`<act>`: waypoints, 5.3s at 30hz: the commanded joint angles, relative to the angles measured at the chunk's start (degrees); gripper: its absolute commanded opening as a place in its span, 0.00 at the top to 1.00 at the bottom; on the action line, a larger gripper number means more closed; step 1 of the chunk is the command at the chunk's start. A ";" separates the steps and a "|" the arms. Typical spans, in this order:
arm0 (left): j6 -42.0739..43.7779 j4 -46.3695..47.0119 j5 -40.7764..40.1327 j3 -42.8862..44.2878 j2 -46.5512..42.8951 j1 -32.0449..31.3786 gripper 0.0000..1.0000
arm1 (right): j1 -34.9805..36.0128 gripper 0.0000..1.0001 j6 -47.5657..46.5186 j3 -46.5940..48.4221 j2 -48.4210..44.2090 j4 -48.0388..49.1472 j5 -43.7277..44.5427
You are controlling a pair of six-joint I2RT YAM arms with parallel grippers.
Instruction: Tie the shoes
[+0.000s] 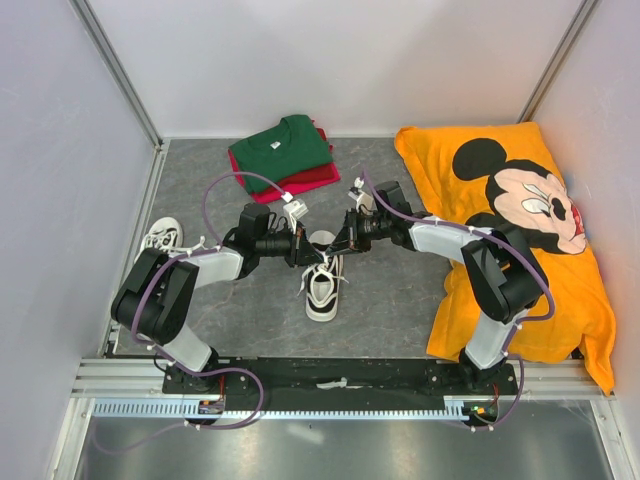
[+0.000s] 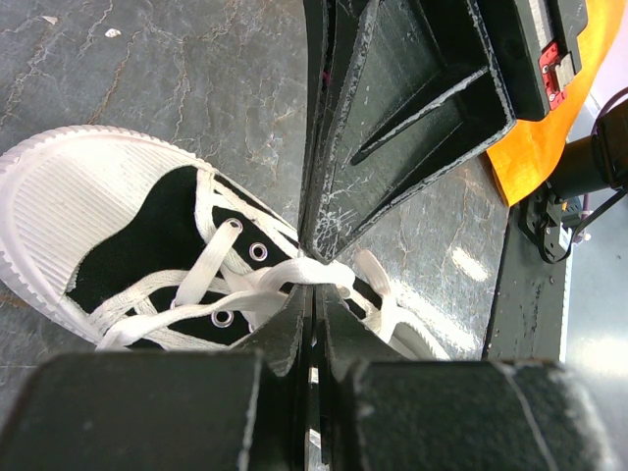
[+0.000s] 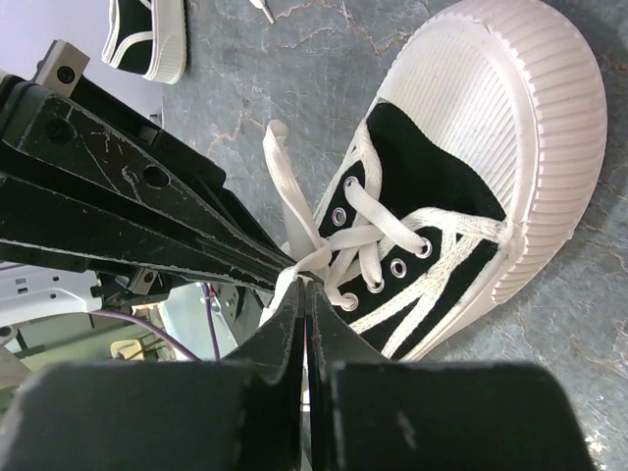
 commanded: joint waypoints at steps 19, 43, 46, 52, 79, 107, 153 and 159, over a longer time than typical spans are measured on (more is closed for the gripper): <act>0.37 2.20 1.43 0.70 0.36 -0.07 0.96 | -1.18 0.80 1.82 -0.56 -0.79 1.62 -0.96; 33.73 -39.45 3.80 9.92 -13.08 7.65 0.47 | -0.65 1.00 -5.82 -0.99 -3.69 -3.91 0.18; 50.68 -46.48 5.55 12.03 -12.99 8.62 0.46 | -0.12 1.00 -6.17 -0.73 -3.95 -4.00 -0.26; 85.68 -50.45 6.88 12.56 -9.92 8.54 0.41 | 0.93 1.00 -7.40 0.15 -4.30 -5.32 -0.35; 112.25 -49.83 0.65 20.65 8.10 3.09 0.38 | 1.29 1.00 -8.99 2.35 -3.51 -8.40 -0.17; 114.09 -52.64 -1.73 12.65 -3.68 8.80 0.98 | -2.84 1.00 -19.26 -1.78 -9.84 -19.03 5.63; 121.13 -54.23 0.20 10.46 -3.41 14.08 0.99 | -7.60 1.00 -25.95 -2.40 -9.23 -24.22 7.39; 119.64 -55.98 1.87 11.15 -5.96 13.55 0.61 | -4.78 1.00 -24.54 0.76 -7.21 -23.08 2.73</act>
